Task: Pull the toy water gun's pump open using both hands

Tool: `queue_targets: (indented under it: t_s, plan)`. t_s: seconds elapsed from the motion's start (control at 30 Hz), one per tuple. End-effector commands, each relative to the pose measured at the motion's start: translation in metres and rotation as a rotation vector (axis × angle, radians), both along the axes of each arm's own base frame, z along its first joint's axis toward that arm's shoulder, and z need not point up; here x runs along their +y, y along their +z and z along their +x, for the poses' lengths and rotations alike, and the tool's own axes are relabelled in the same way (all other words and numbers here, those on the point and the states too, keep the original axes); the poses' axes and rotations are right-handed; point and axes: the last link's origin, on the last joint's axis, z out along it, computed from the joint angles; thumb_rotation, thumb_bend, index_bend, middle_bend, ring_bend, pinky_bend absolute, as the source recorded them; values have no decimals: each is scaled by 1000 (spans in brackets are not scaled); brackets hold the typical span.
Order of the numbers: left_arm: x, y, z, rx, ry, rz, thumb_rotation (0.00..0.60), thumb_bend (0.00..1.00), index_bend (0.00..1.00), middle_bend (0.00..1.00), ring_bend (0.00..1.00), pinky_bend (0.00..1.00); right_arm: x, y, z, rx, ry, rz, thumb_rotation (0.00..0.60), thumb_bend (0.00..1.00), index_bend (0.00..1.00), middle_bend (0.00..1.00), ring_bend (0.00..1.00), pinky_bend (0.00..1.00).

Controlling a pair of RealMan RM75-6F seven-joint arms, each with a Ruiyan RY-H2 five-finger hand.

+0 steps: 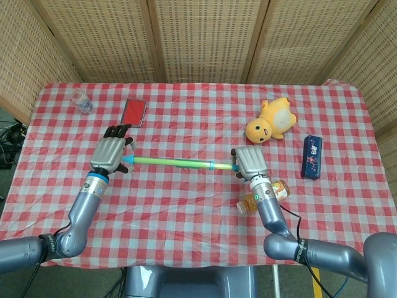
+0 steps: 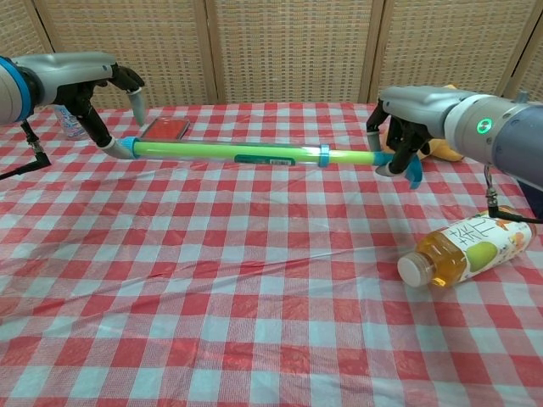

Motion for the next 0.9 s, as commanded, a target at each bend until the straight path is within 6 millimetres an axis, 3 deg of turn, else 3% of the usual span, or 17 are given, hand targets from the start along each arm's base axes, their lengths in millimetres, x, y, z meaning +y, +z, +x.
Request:
queue_targets:
  t_s: [0.03, 0.7, 0.9]
  plan:
    - [0, -4, 2, 6, -1, -6, 600, 172, 448, 0, 0, 0, 0, 1, -1, -1, -1, 0, 600, 487, 873, 1000, 959, 700]
    - [4, -27, 10, 40, 3, -2, 600, 179, 479, 0, 0, 0, 4, 5, -8, -2, -20, 17, 600, 486, 873, 1000, 959, 700]
    - [3, -32, 12, 43, 1, -10, 600, 299, 485, 0, 0, 0, 5, 7, -10, -6, -23, 16, 600, 486, 873, 1000, 958, 700]
